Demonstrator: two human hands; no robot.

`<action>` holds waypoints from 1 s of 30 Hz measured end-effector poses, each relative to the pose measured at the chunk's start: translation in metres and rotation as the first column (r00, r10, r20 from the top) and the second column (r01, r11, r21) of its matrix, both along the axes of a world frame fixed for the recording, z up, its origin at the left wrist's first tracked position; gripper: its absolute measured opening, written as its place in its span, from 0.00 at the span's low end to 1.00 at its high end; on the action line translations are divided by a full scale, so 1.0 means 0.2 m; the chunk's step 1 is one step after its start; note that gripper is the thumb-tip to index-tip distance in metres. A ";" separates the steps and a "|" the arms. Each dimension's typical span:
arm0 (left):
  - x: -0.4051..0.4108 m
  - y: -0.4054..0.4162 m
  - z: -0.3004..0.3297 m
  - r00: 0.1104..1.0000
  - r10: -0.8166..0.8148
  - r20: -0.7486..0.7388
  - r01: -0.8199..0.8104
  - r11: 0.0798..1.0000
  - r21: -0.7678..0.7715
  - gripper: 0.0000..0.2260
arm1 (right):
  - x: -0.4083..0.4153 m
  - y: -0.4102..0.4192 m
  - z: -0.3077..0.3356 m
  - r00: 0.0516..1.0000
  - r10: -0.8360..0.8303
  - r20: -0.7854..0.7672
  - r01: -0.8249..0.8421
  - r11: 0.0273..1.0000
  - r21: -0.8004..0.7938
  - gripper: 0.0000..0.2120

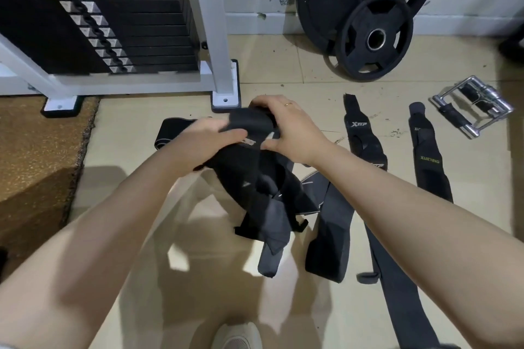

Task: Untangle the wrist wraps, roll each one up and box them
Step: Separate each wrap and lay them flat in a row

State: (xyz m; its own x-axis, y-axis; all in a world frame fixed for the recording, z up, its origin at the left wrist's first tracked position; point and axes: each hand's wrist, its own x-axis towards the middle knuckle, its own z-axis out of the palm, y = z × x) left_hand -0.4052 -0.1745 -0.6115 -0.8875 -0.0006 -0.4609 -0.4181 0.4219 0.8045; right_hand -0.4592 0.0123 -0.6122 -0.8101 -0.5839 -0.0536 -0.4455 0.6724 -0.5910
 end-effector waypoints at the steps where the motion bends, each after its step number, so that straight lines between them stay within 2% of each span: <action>1: 0.00 -0.04 -0.03 0.996 0.070 -0.057 -0.076 0.992 -0.100 0.04 | -0.01 0.00 -0.05 0.997 -0.074 0.034 0.074 0.997 -0.008 0.35; 3: 0.01 -0.13 -0.09 0.969 0.146 -0.199 -0.204 0.927 -0.316 0.06 | -0.04 0.01 -0.18 0.965 -0.224 0.135 0.222 0.975 0.031 0.34; 4: 0.03 -0.16 -0.13 0.955 0.149 -0.257 -0.239 0.899 -0.366 0.07 | -0.06 0.02 -0.25 0.944 -0.277 0.177 0.263 0.960 0.100 0.33; 6: 0.05 -0.18 -0.22 0.954 0.137 -0.267 -0.237 0.891 -0.387 0.08 | -0.07 0.04 -0.37 0.896 -0.356 0.264 0.289 0.921 0.261 0.29; 8: 0.04 -0.17 -0.31 0.967 0.139 -0.213 -0.214 0.898 -0.385 0.10 | -0.07 0.05 -0.49 0.821 -0.429 0.376 0.304 0.887 0.347 0.21; 10: 0.02 -0.19 -0.39 0.960 0.210 -0.183 -0.263 0.900 -0.348 0.12 | -0.05 0.04 -0.61 0.747 -0.461 0.480 0.324 0.882 0.343 0.18; 12: 0.02 -0.20 -0.43 0.925 0.350 -0.151 -0.378 0.889 -0.259 0.17 | -0.04 0.01 -0.71 0.717 -0.414 0.561 0.308 0.910 0.278 0.23; 17: -0.03 -0.17 -0.42 0.889 0.442 -0.117 -0.455 0.880 -0.137 0.16 | -0.03 -0.05 -0.77 0.749 -0.268 0.606 0.223 0.963 0.151 0.31; 19: -0.05 -0.18 -0.41 0.883 0.464 -0.077 -0.470 0.873 -0.129 0.21 | -0.06 -0.07 -0.80 0.739 -0.305 0.601 0.236 0.952 0.193 0.35; 20: -0.06 -0.18 -0.41 0.883 0.466 -0.061 -0.470 0.875 -0.120 0.24 | -0.07 -0.08 -0.81 0.717 -0.338 0.609 0.250 0.941 0.228 0.37; 22: -0.06 -0.19 -0.44 0.879 0.474 -0.054 -0.477 0.873 -0.096 0.30 | -0.06 -0.06 -0.85 0.609 -0.409 0.679 0.315 0.911 0.266 0.40; 24: -0.04 -0.18 -0.45 0.863 0.504 -0.041 -0.506 0.860 -0.071 0.32 | -0.02 -0.04 -0.87 0.514 -0.439 0.737 0.354 0.891 0.284 0.39; 27: -0.02 -0.15 -0.42 0.836 0.548 0.008 -0.548 0.836 -0.024 0.23 | 0.09 -0.07 -0.87 0.397 -0.378 0.836 0.319 0.911 0.260 0.28; 29: 0.00 -0.14 -0.40 0.832 0.554 0.035 -0.555 0.832 -0.006 0.17 | 0.14 -0.11 -0.90 0.393 -0.336 0.856 0.297 0.927 0.228 0.25; 30: 0.01 -0.13 -0.39 0.834 0.550 0.046 -0.550 0.835 0.001 0.14 | 0.16 -0.14 -0.92 0.423 -0.343 0.839 0.283 0.929 0.237 0.26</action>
State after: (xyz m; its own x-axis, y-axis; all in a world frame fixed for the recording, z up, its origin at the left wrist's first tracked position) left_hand -0.4036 -0.2012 -0.6893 -0.7225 -0.4759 -0.5015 -0.6113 0.1010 0.7849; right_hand -0.4278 -0.0156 -0.7959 -0.4616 -0.2725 -0.8442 0.5110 0.6962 -0.5041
